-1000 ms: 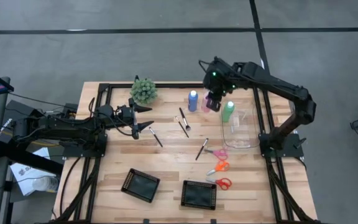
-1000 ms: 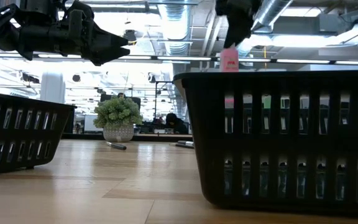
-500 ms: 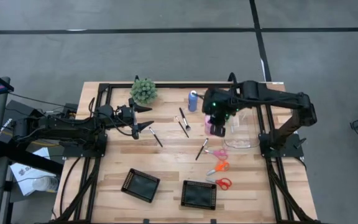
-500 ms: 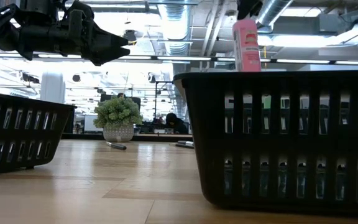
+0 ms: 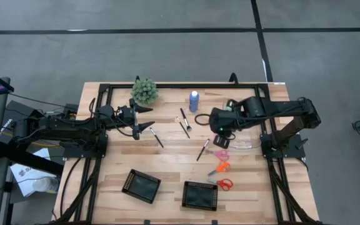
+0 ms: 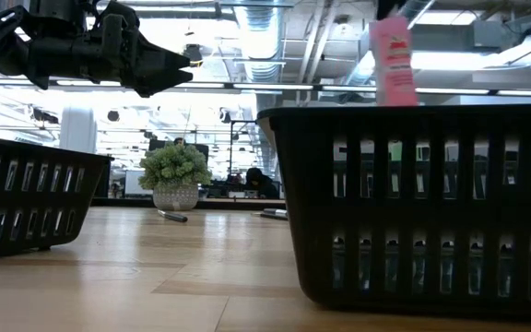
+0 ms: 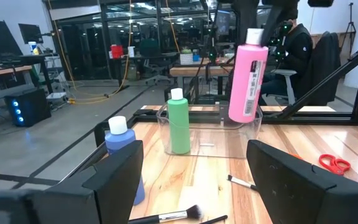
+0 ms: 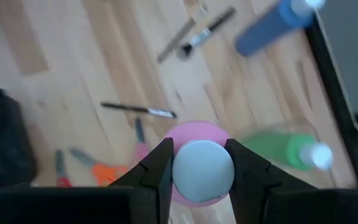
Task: Pick & Place Paint Supplies
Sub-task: Put the pink paint bottle into the transparent bin
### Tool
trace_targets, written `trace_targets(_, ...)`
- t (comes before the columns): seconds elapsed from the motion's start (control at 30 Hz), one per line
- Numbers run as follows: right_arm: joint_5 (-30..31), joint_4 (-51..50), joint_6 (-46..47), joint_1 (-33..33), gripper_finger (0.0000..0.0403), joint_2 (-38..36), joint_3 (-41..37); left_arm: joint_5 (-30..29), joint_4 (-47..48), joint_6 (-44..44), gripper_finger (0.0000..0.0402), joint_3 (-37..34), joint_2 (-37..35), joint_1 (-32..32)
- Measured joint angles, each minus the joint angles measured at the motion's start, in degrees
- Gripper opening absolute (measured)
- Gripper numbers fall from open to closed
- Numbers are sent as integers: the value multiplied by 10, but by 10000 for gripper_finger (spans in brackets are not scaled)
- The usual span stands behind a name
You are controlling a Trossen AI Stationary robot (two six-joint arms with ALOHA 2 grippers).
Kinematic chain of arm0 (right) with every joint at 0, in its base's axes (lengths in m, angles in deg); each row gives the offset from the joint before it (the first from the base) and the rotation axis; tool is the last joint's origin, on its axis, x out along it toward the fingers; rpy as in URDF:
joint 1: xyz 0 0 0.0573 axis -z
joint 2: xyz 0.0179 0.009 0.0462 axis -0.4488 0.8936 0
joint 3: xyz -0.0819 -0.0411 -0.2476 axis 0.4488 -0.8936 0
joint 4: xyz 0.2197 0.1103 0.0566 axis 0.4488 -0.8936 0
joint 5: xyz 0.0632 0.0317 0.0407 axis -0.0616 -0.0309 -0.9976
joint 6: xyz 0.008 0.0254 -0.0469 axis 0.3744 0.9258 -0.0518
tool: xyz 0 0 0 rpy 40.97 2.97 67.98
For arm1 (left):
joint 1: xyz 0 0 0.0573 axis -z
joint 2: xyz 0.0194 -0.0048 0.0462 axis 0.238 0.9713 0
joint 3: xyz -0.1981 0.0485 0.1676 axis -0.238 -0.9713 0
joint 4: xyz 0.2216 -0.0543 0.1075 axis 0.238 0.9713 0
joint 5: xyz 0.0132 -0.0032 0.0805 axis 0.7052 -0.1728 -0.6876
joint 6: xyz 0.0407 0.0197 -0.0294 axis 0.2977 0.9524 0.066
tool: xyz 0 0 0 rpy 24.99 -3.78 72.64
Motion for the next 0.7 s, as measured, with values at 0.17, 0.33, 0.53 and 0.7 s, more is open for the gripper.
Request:
trace_targets(0.17,28,-21,32,-5,107,-2,0,0,-4,0,280,0,0,0)
trace_targets(0.33,31,-24,33,1,107,-16,-1,0,-5,0,280,0,0,0)
trace_targets(0.53,33,-22,25,15,107,-29,-1,0,-6,0,280,0,0,0)
trace_targets(0.7,29,-9,3,9,106,-33,-1,0,-6,0,280,0,0,0)
